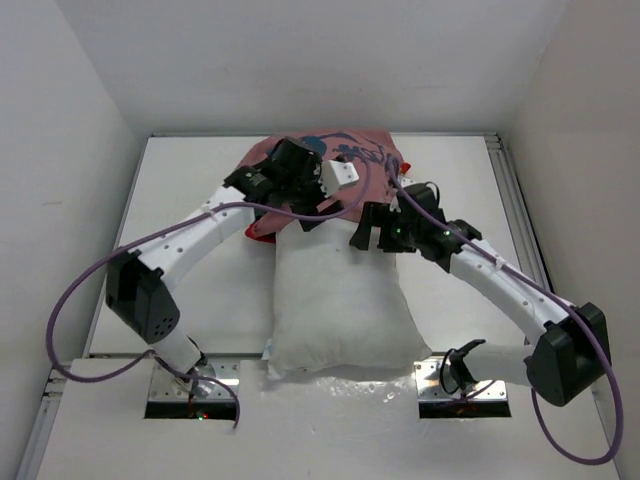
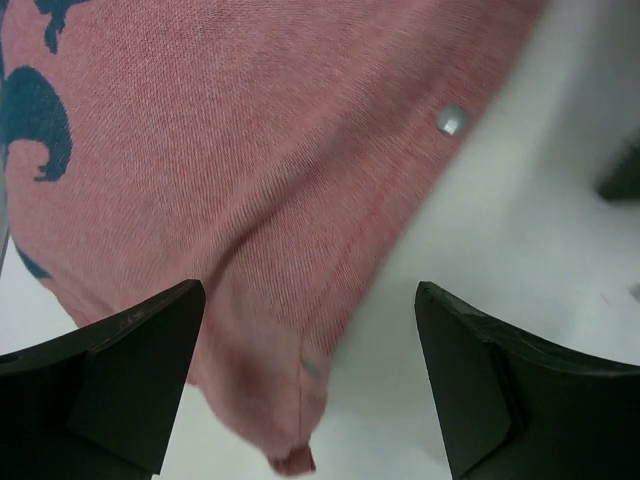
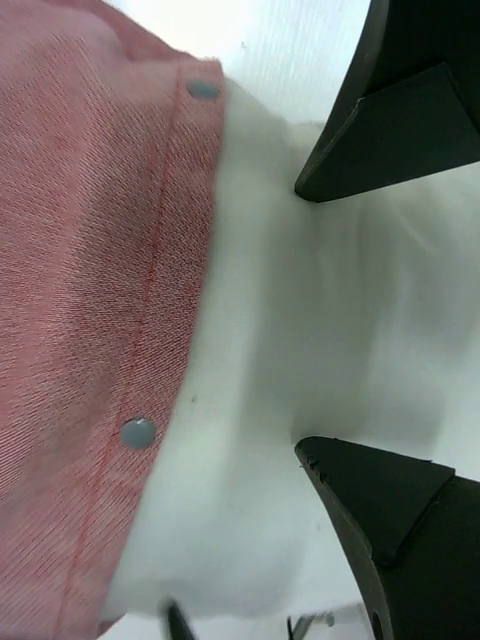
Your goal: Put the pillow into the pillowcase
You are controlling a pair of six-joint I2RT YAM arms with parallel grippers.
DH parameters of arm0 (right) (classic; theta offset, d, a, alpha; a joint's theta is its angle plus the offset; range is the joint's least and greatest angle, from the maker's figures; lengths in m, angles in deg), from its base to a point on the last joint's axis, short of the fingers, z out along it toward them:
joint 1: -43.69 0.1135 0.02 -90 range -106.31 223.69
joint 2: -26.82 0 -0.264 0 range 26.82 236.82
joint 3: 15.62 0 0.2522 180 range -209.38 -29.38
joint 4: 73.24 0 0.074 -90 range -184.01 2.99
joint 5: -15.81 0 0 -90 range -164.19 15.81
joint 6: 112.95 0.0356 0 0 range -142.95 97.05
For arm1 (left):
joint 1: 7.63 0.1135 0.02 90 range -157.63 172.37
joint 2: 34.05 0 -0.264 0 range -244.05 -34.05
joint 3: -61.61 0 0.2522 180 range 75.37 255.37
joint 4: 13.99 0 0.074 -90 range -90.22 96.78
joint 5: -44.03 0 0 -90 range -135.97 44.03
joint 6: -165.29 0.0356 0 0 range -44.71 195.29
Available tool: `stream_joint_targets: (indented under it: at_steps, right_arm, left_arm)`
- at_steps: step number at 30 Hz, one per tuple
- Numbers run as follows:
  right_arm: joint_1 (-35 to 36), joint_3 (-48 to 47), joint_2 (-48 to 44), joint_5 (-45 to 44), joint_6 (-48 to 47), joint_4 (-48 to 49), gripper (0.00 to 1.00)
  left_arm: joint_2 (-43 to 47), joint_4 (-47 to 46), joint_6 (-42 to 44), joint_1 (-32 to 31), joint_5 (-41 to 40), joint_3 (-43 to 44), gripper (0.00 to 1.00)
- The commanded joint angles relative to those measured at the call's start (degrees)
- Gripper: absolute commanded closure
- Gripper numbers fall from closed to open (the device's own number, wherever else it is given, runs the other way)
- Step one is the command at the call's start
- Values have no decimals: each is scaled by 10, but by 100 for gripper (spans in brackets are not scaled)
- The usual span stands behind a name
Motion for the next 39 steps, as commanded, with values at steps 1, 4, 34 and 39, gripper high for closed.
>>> stream_joint_targets:
  at_steps: [1,4,34,39]
  right_arm:
    - [24,52,-10,-41,47,63,1]
    - [38,86,2,-24,79,118,1]
    - [18,14,-31,-171,193,594,100]
    - [20,17,-42,-186,189,579,100]
  left_arm:
    - [-45,-86,-39,-2,-73,15,15]
    - [-73,-108,-41,-11,-78,13,16]
    - [-51,188,-9,-85,165,325,100]
    - [-47,173,-19,-64,146,314,100]
